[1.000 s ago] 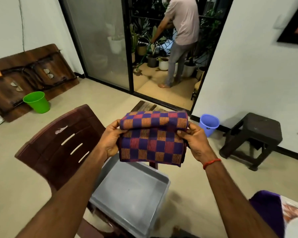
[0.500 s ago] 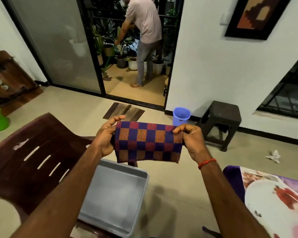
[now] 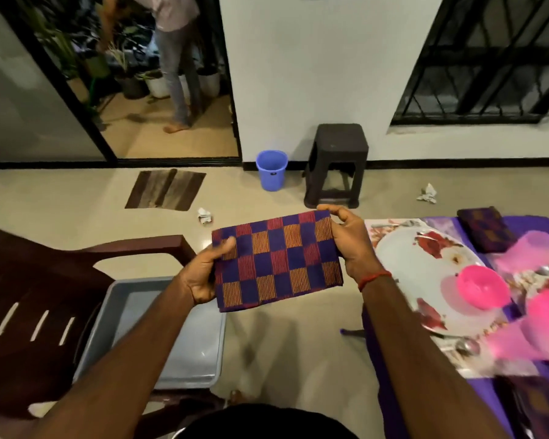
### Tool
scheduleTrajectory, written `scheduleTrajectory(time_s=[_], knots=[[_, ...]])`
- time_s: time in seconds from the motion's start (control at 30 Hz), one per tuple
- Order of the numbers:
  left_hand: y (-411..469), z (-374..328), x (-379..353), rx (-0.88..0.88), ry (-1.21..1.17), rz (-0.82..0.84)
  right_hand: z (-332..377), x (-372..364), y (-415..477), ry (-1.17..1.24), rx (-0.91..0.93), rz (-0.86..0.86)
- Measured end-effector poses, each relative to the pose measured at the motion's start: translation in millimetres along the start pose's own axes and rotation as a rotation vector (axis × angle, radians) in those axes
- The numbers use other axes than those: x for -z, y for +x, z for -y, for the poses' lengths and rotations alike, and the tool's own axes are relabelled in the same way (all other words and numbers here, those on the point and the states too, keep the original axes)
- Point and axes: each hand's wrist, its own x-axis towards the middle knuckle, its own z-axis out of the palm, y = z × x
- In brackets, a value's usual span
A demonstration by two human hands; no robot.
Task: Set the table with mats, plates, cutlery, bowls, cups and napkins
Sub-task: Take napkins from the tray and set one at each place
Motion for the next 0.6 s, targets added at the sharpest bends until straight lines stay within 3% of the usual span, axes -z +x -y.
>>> scheduleTrajectory(time_s=[0.1, 0.23, 0.37, 0.5, 0.6], knots=[[4, 12, -20, -0.036, 0.035, -0.056, -18, 28, -18, 0.099, -0.111, 0.004], [11, 18, -41, -0.034, -0.05, -0.071, -51, 72, -48, 0.475, -0.222, 0.087], [23, 28, -59, -0.003, -0.033, 0.0, -79, 90, -81, 0.344, -0.217, 0.169], [25, 36, -84, 0.028, -0.043, 0.088, -87, 95, -95, 0.358, -0.072, -0.066], [27, 41, -92, 0.13, -0.142, 0.3, -78, 108, -109, 0.556, 0.058, -0.247]])
